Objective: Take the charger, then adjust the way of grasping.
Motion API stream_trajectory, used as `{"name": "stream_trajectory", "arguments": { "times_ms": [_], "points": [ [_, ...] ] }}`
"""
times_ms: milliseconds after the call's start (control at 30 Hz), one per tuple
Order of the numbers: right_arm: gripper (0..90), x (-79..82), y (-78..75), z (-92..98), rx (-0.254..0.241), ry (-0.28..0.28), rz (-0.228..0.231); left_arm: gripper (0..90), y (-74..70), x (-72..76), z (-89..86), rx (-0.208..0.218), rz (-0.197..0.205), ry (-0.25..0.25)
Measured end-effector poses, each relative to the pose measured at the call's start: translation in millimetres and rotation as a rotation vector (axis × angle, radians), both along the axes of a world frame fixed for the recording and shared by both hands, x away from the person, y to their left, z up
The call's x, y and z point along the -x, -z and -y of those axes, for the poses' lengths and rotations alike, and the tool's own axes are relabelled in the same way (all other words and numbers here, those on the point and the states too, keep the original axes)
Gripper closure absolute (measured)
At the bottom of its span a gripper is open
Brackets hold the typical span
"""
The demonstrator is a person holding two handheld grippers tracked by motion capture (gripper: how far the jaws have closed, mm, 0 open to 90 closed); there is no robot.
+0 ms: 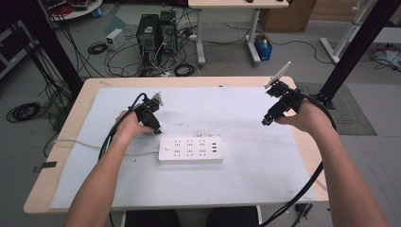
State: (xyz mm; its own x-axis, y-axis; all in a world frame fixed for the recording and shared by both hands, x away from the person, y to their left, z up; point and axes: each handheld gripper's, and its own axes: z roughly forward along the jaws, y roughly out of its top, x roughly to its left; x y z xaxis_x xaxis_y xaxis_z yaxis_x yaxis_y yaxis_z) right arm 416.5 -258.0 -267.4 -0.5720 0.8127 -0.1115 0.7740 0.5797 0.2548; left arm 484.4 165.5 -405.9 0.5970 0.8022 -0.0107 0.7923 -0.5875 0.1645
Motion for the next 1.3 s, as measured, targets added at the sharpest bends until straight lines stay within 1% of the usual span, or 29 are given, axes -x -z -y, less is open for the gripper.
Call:
{"name": "stream_trajectory", "arguments": {
  "times_ms": [33,100,167,233,333,400,433,500,600,667,767,867,900,933,1000,1033,1133,1167,1200,1233,1267,1300],
  "points": [
    [11.7,0.0,0.2,0.1,-0.003,0.001,-0.001,41.8,-1.0,-0.1,-0.2,-0.009,-0.002,0.011],
    [11.8,-0.3,0.6,-0.1,0.003,-0.003,0.000,42.5,-2.7,0.9,-0.3,-0.019,0.010,0.020],
    [11.8,-0.4,0.3,-0.9,0.004,-0.001,-0.003,42.5,-7.1,2.7,-1.0,-0.010,0.031,0.015],
    [11.8,-0.5,0.5,-1.7,0.005,-0.002,-0.005,42.6,-15.9,6.0,-2.6,0.011,0.060,0.018],
    [11.8,0.0,0.0,-4.0,0.013,0.004,-0.014,42.6,-35.8,13.9,-6.4,0.057,0.106,0.018],
    [11.8,0.6,-1.6,-5.8,0.020,0.006,-0.019,42.6,-52.1,21.2,-10.2,0.078,0.146,0.028],
    [11.8,0.9,-2.4,-6.6,0.020,0.008,-0.015,42.6,-59.7,24.5,-12.3,0.095,0.151,0.034],
    [11.8,1.6,-5.0,-8.8,0.021,0.023,-0.018,42.6,-74.1,31.8,-15.6,0.112,0.171,0.045],
    [11.8,3.2,-7.2,-13.0,0.012,0.025,-0.015,42.6,-91.5,42.1,-19.2,0.124,0.204,0.063],
    [11.8,4.2,-8.0,-16.7,0.010,0.028,-0.009,42.6,-99.0,47.2,-20.4,0.124,0.209,0.069],
    [12.2,3.9,-9.2,-22.5,0.010,0.029,-0.010,42.6,-105.7,52.3,-20.6,0.107,0.214,0.086],
    [12.4,3.2,-12.8,-26.9,0.012,0.030,-0.012,42.6,-109.4,55.8,-21.4,0.113,0.219,0.098],
    [17.7,3.0,-14.4,-27.8,0.011,0.036,-0.009,42.6,-110.5,57.2,-21.5,0.119,0.222,0.097],
    [18.8,3.0,-16.4,-28.4,0.005,0.028,-0.013,42.6,-111.7,59.0,-21.4,0.124,0.226,0.102],
    [18.8,3.0,-19.4,-29.5,-0.031,0.032,-0.031,42.6,-114.4,63.2,-20.7,0.138,0.238,0.126],
    [18.8,3.4,-21.0,-30.4,-0.039,0.031,-0.031,42.6,-115.8,65.6,-19.6,0.142,0.244,0.147],
    [18.8,4.5,-25.5,-33.4,-0.057,0.049,-0.040,42.6,-120.9,72.8,-14.2,0.182,0.257,0.209],
    [18.8,4.7,-27.0,-33.8,-0.073,0.048,-0.046,42.6,-123.5,76.6,-9.9,0.198,0.280,0.254],
    [18.8,5.4,-28.7,-34.7,-0.102,0.064,-0.057,42.6,-125.4,78.8,-7.4,0.210,0.289,0.284],
    [18.8,5.6,-29.2,-34.7,-0.126,0.068,-0.063,42.6,-127.8,81.5,-3.7,0.236,0.295,0.309],
    [18.8,6.1,-30.0,-35.3,-0.149,0.076,-0.074,42.6,-129.8,83.9,0.8,0.262,0.309,0.340],
    [18.8,6.3,-30.6,-35.5,-0.171,0.084,-0.082,42.6,-131.6,86.6,5.9,0.285,0.320,0.377]
  ]
}}
